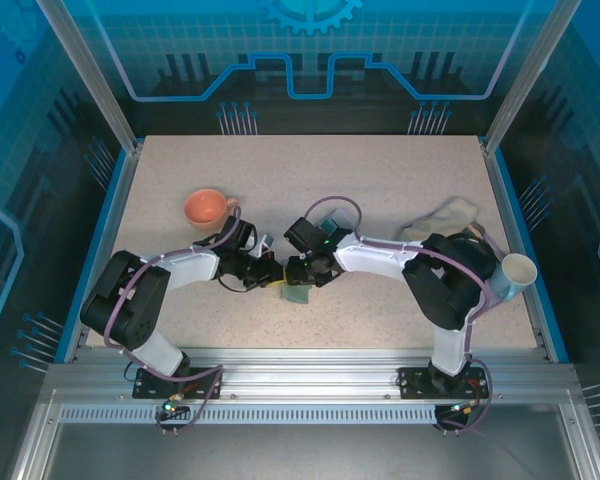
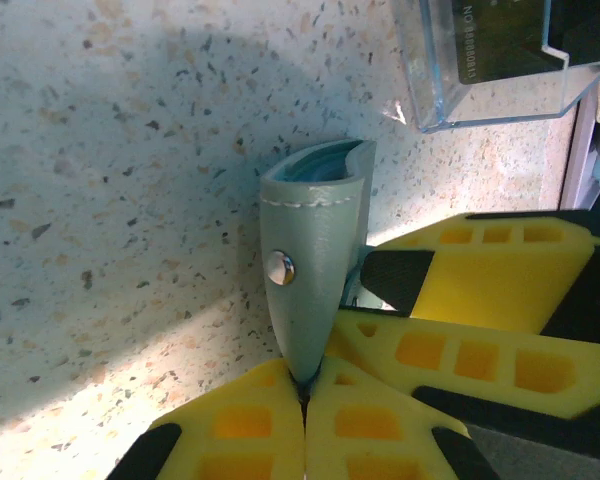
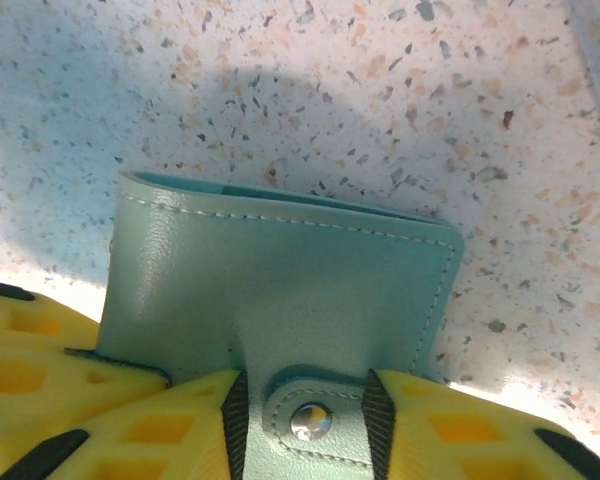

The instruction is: Put the credit cards into the card holder

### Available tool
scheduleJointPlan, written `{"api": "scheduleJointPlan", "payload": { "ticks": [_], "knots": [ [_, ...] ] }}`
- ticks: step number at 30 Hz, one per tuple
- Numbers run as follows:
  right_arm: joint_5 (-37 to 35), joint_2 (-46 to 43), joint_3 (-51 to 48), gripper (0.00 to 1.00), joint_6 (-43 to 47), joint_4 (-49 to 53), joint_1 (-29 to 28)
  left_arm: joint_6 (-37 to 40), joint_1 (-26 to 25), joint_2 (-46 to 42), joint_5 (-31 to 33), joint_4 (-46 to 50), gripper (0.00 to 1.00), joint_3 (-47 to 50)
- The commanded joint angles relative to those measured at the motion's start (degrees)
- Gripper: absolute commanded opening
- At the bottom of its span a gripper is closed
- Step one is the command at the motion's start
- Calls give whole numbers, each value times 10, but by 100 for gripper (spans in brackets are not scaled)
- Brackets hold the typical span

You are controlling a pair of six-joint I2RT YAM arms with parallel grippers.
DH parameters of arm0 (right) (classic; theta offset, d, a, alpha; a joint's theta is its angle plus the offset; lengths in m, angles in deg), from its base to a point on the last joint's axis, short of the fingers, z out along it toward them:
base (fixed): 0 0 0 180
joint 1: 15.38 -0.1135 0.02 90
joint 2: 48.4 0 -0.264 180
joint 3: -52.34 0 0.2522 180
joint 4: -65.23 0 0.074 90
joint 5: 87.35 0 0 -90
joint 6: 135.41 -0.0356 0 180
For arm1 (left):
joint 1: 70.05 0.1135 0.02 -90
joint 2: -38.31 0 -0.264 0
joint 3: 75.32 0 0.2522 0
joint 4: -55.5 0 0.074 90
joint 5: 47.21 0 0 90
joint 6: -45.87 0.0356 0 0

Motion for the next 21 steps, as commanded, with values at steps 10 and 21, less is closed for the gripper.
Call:
{"api": "scheduleJointPlan", "payload": {
  "ticks": [10, 21],
  "knots": [
    [-133, -40, -33, 14, -10, 139, -2, -2, -4, -23, 19, 1, 0, 14],
    [-56, -134, -90, 19, 17, 93, 51, -8, -4, -19, 4, -17, 0, 28]
  ]
}}
